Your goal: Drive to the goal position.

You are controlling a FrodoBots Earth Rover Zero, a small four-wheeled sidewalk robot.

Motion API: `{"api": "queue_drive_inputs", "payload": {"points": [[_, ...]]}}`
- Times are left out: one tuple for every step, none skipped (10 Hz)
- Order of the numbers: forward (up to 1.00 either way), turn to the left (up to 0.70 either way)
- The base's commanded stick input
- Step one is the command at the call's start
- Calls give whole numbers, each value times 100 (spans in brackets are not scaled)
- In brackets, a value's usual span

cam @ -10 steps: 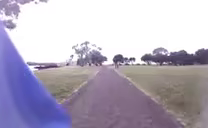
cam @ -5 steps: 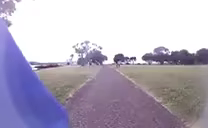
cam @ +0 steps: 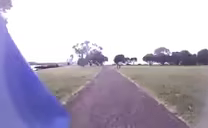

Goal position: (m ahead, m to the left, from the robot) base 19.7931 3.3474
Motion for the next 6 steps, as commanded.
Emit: {"api": "queue_drive_inputs", "payload": {"points": [[70,0],[70,0],[70,0],[70,0],[70,0],[70,0]]}}
